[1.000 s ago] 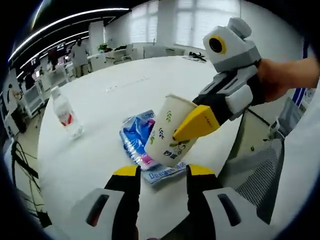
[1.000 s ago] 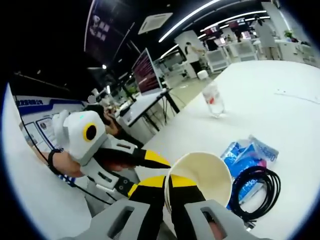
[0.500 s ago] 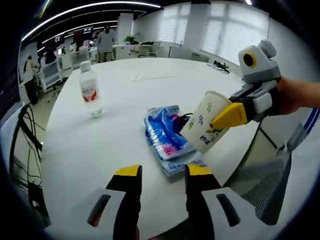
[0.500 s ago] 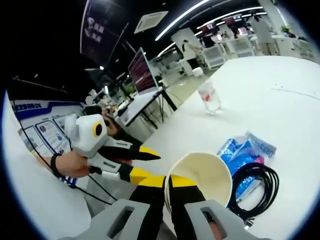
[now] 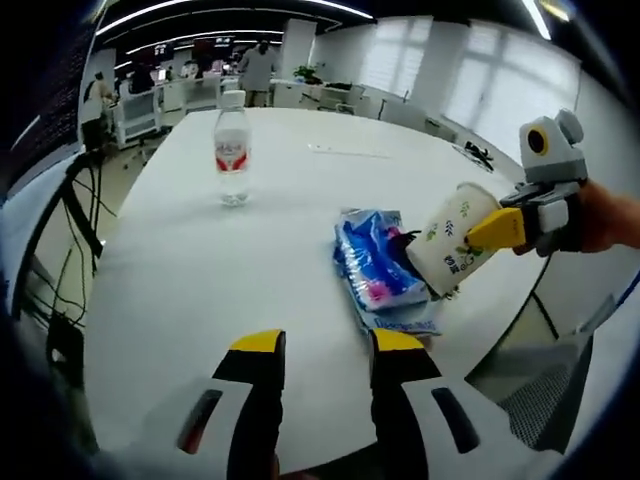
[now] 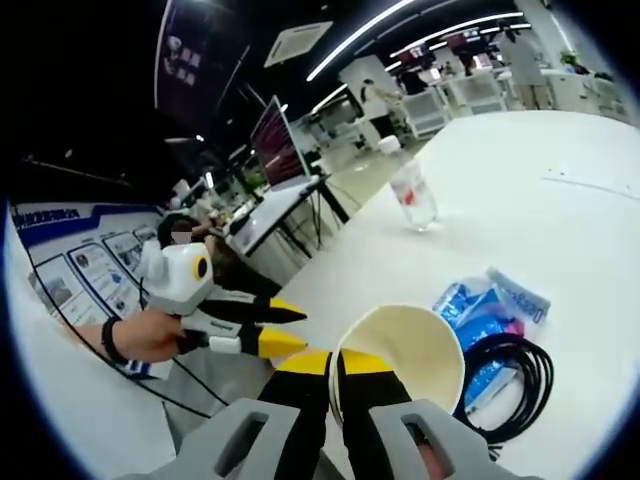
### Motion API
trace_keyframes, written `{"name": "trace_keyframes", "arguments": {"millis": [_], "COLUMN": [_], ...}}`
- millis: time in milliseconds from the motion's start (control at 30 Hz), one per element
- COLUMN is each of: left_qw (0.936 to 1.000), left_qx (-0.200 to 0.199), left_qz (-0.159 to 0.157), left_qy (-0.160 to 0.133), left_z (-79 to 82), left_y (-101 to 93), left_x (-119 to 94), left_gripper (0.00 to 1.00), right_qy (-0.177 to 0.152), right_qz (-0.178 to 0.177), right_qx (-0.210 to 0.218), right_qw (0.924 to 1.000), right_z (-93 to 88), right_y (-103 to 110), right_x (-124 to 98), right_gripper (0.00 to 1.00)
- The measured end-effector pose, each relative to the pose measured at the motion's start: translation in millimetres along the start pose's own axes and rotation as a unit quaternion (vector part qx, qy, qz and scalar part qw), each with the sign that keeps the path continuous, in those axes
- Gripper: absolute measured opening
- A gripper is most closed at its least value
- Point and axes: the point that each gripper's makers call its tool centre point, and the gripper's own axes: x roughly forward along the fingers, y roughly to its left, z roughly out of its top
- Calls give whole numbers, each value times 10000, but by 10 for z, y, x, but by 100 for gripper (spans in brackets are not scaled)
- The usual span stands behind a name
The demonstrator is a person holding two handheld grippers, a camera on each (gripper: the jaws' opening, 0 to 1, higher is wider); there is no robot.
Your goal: Arrange the tabletop items into an orderly group along one side of the table until the central work area is clear of visible clutter.
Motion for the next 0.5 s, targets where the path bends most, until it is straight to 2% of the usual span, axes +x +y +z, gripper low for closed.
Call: {"name": "trace_keyframes", "arguments": {"millis": [233,500], "left_qw": [9994,9982], "left_qx": [-327,-524], "left_qz": [124,248], "left_qy": [-83,-147], "left_z": [-45,-80], "left_y": [100,163], "left_x": [-49,-113], "left_gripper": [32,32], "right_qy": [93,92], "right_qz": [-170,-432], "right_qx": [-14,80], "right_qw": [9998,9990], "right_z": [73,302], "right_y": [-140,-451], "right_x": [123,343], "right_gripper": [0,0]}}
